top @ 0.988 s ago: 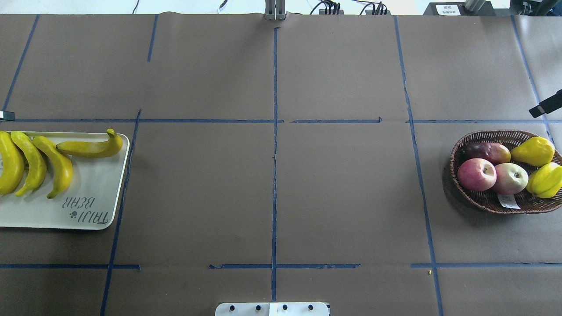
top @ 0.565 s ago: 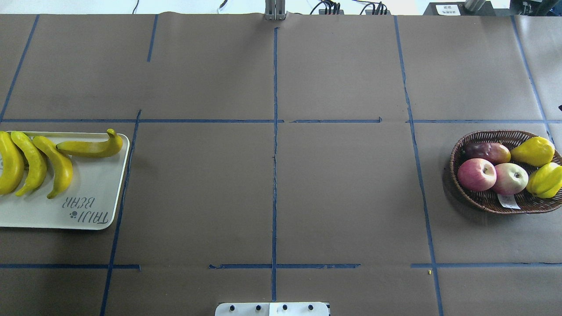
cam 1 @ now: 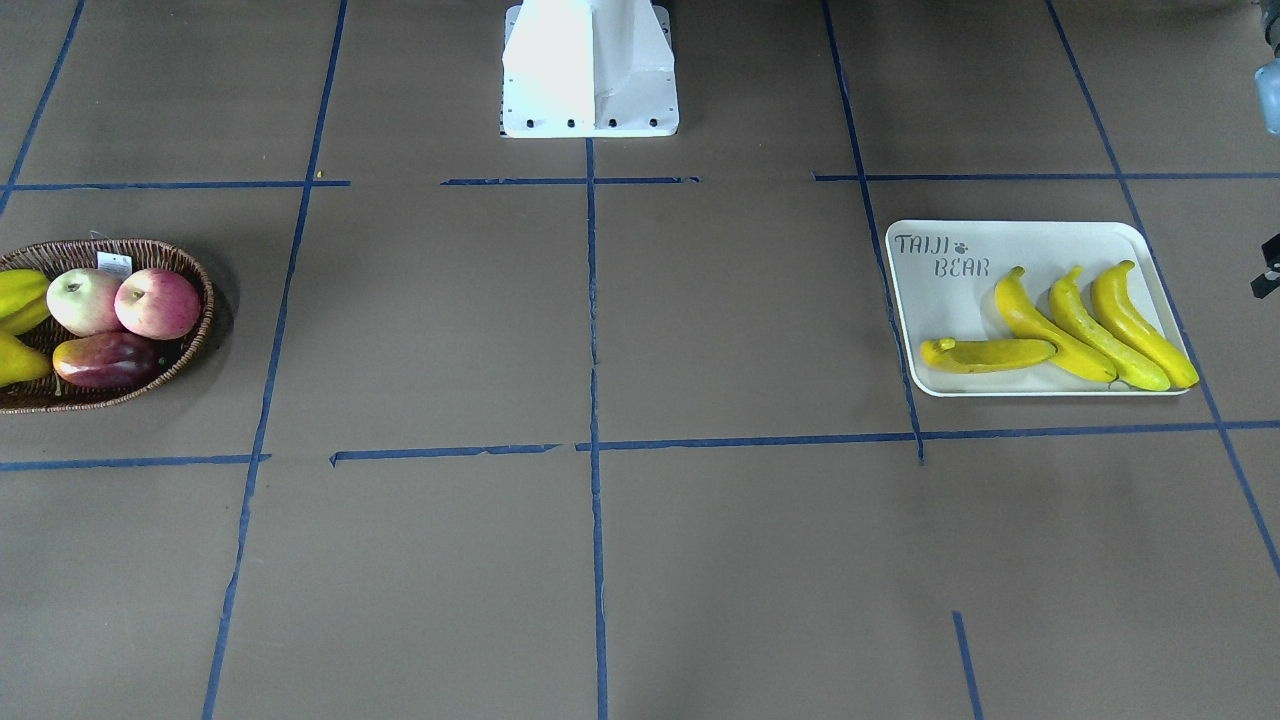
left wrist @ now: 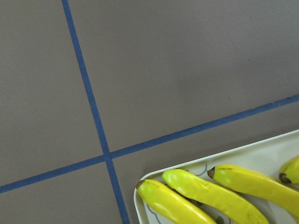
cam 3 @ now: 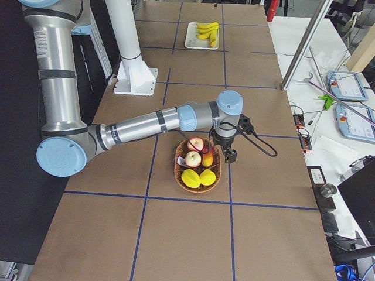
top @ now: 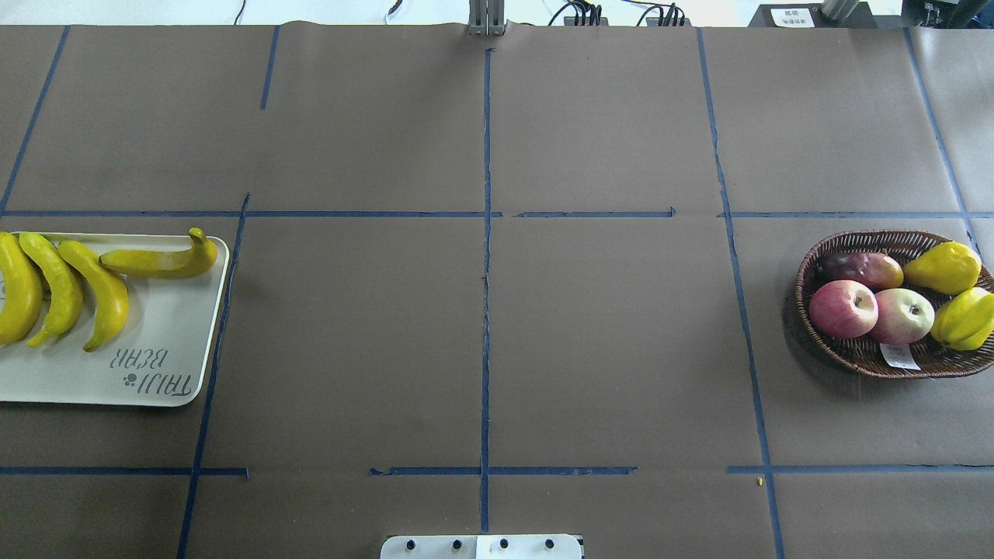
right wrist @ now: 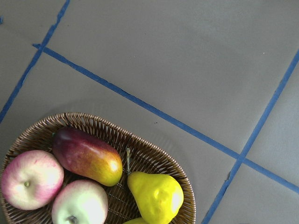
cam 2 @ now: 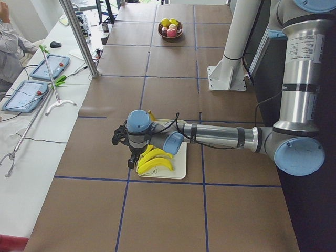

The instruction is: Transfer all bananas from basket to plate

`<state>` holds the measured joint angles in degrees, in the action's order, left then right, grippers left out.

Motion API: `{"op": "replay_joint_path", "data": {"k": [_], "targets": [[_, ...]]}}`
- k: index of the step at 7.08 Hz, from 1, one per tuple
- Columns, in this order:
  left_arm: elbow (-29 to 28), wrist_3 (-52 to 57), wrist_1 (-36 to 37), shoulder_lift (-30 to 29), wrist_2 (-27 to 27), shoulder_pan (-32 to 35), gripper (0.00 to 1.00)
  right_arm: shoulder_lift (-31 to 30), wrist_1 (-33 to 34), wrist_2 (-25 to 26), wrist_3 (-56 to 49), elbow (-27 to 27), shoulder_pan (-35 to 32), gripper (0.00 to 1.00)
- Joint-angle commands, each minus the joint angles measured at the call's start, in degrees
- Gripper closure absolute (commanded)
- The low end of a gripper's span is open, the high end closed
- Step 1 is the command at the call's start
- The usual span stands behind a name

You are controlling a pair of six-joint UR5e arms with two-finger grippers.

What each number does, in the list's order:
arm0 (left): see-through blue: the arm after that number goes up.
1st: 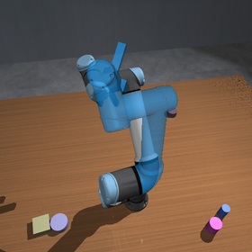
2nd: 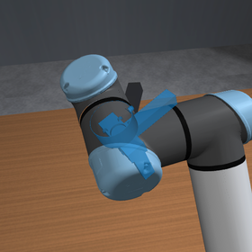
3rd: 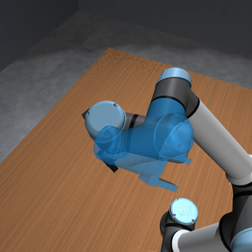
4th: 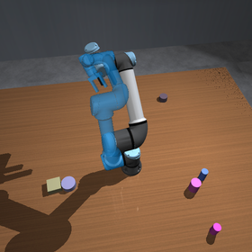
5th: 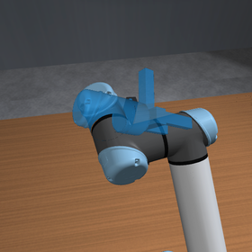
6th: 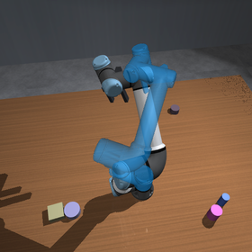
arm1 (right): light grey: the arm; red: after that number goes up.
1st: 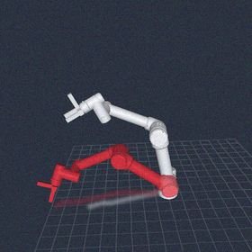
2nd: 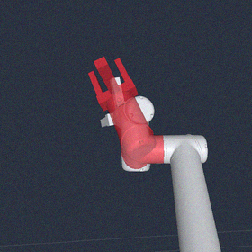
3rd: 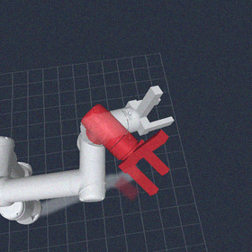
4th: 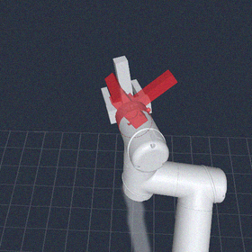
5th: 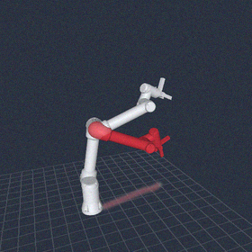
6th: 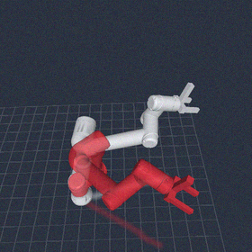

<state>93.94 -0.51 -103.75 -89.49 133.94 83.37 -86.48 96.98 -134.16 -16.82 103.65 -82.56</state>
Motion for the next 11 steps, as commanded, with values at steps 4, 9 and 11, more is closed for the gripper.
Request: {"op": "replay_joint_path", "data": {"k": [4, 9, 11], "targets": [[8.78, 9.57, 26.66, 0.88, 0.26, 6.87, 0.0, -5.17, 8.58, -0.41, -4.55, -0.2, -6.12, 0.01], [7.49, 9.82, 25.53, 4.76, -0.17, 7.24, 0.0, -9.85, 7.97, -0.23, 4.69, 0.5, -7.36, 0.0], [9.4, 9.56, 22.81, 5.29, -1.32, 7.41, 0.0, -9.94, 5.53, 2.38, 4.51, 0.24, -7.36, 0.0]]}}
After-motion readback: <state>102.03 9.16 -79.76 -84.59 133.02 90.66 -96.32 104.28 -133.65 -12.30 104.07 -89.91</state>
